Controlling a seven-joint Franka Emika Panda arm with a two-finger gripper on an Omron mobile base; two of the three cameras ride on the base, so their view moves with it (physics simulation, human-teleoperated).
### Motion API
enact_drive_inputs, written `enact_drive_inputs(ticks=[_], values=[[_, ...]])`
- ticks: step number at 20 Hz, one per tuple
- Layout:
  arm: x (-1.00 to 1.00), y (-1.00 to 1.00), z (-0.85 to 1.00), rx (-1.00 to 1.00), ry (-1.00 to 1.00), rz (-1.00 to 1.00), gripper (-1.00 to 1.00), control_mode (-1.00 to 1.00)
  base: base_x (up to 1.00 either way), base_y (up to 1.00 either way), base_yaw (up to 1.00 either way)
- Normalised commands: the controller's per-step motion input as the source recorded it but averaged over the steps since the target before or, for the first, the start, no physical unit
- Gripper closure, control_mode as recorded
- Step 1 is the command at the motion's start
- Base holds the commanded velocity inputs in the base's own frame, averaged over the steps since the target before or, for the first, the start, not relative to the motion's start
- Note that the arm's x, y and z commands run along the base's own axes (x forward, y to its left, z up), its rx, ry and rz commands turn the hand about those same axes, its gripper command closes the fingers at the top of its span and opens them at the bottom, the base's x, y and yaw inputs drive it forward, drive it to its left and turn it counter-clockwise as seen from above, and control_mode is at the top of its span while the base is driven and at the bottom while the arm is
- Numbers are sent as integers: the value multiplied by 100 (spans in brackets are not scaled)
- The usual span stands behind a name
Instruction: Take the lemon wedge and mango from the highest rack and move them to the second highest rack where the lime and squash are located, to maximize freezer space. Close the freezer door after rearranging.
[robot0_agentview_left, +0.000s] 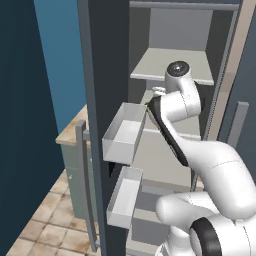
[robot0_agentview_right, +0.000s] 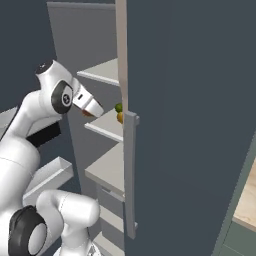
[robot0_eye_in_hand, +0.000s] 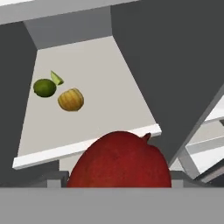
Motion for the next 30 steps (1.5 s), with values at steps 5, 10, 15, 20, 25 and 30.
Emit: enact_drive_inputs(ticks=[5, 10, 15, 20, 25, 30], values=[[19, 0, -46, 0, 20, 0, 100, -100, 0, 0, 0], [61, -2, -32, 0, 13, 0, 100, -100, 0, 0, 0], [68, -3, -27, 1, 9, 0, 100, -100, 0, 0, 0], [63, -13, -36, 4, 1, 0, 100, -100, 0, 0, 0], [66, -17, -31, 4, 3, 0, 100, -100, 0, 0, 0], [64, -22, -20, 1, 15, -1, 100, -100, 0, 0, 0]])
